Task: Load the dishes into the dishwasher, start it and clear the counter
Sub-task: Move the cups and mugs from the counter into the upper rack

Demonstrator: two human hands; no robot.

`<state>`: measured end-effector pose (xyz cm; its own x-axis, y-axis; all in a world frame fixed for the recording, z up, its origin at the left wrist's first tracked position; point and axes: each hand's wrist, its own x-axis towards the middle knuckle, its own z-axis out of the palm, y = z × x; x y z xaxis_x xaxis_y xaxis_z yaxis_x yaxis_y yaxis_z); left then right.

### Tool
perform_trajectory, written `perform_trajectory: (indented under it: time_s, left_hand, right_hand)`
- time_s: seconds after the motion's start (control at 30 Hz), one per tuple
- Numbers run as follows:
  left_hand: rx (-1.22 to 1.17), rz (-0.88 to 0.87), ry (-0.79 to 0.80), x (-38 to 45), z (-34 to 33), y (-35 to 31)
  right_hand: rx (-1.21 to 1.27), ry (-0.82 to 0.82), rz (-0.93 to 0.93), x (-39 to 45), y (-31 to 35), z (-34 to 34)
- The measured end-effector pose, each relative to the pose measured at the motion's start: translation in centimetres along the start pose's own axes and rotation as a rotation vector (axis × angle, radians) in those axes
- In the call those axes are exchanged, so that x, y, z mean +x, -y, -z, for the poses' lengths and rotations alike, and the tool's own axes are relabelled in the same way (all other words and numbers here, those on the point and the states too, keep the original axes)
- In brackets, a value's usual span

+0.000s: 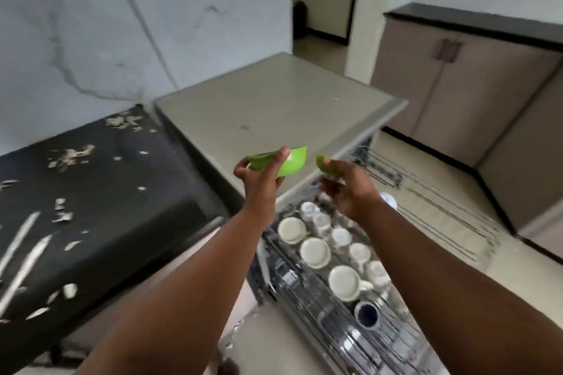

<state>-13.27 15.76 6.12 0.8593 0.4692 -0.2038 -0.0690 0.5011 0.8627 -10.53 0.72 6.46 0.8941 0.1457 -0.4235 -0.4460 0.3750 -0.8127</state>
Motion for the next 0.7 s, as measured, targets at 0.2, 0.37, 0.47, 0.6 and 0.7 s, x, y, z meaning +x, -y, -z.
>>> perform_trajectory:
  time_s: [0.2,0.37,0.47,0.6,0.7]
  left_hand:
    - [0.215,0.168,0.148,-6.4,-7.9,9.7]
    - [0.297,0.307,0.196,-7.2,-10.9,14.2]
    - [0.399,0.362,0.234,-6.1,-11.9,16.5]
    - [0.640,0.358,0.307,-3.7,-12.6,19.3]
    - [0.849,0.294,0.410,-0.5,-13.4,20.9]
  right_hand:
    - [0.081,-0.389,0.045,-4.2,0.8,18.3]
    - [0.109,-0.536,0.045,-6.0,-1.0,27.3]
    - [0.062,-0.589,-0.003,-6.1,-1.9,29.7]
    - [-0.244,-0.665,-0.105,-4.4,-2.4,31.0]
    - [-0.537,-0.698,-0.146,-1.8,-2.6,31.0]
